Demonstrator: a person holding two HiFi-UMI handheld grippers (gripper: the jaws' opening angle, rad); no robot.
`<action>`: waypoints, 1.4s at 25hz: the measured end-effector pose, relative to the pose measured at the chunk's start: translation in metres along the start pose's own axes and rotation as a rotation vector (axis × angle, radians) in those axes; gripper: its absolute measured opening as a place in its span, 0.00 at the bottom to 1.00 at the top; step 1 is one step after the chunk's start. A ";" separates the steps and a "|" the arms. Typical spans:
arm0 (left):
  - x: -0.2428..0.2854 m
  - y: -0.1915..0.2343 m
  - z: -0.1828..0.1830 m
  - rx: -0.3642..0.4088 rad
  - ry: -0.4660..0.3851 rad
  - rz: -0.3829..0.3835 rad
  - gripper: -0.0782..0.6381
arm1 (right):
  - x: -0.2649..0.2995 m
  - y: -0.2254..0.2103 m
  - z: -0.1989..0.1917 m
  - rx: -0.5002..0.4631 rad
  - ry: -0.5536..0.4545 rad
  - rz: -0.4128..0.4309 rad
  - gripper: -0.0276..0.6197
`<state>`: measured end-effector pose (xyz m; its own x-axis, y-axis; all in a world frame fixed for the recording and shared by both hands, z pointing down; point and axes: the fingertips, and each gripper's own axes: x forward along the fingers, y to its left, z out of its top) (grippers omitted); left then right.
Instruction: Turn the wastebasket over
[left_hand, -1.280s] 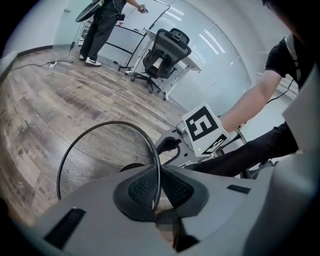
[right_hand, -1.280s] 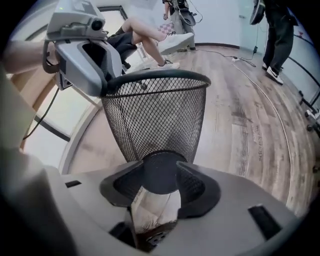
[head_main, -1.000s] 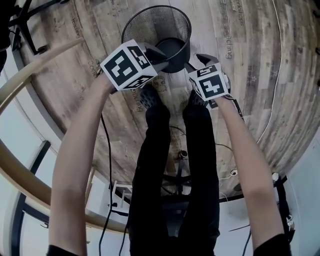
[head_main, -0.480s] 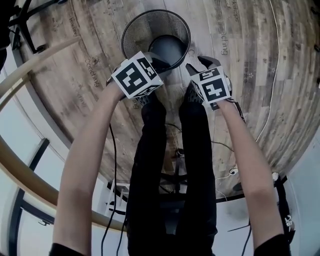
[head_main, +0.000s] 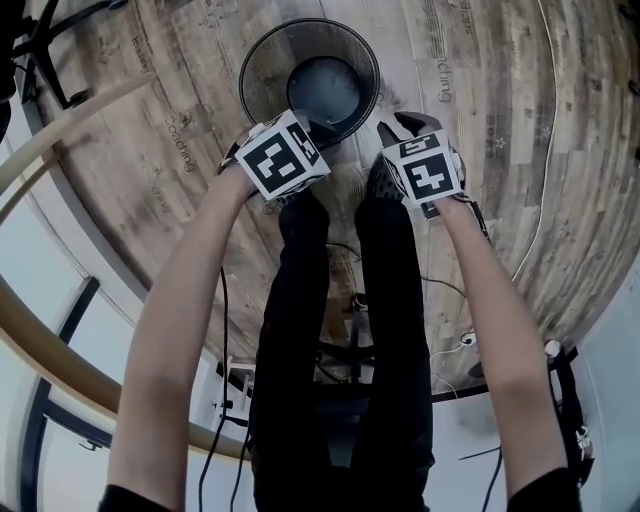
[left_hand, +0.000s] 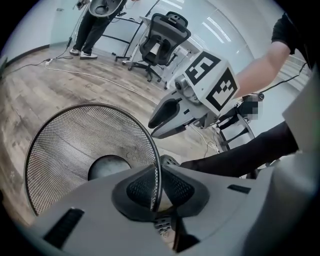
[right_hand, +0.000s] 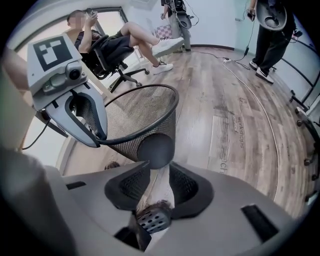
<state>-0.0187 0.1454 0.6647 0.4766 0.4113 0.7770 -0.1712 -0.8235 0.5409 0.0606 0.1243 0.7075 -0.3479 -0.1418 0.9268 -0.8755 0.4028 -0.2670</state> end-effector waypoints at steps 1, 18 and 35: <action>0.002 -0.001 0.000 -0.001 0.001 -0.002 0.17 | 0.000 -0.001 -0.002 0.001 0.003 -0.004 0.25; 0.038 -0.024 -0.021 0.022 0.078 0.048 0.18 | -0.009 -0.005 -0.018 -0.009 0.009 -0.013 0.13; 0.016 -0.054 -0.008 0.023 0.053 0.109 0.18 | -0.060 -0.003 -0.015 -0.052 0.007 -0.014 0.13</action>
<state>-0.0087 0.1994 0.6503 0.4102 0.3385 0.8469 -0.1992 -0.8729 0.4454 0.0894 0.1453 0.6572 -0.3335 -0.1416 0.9320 -0.8616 0.4470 -0.2404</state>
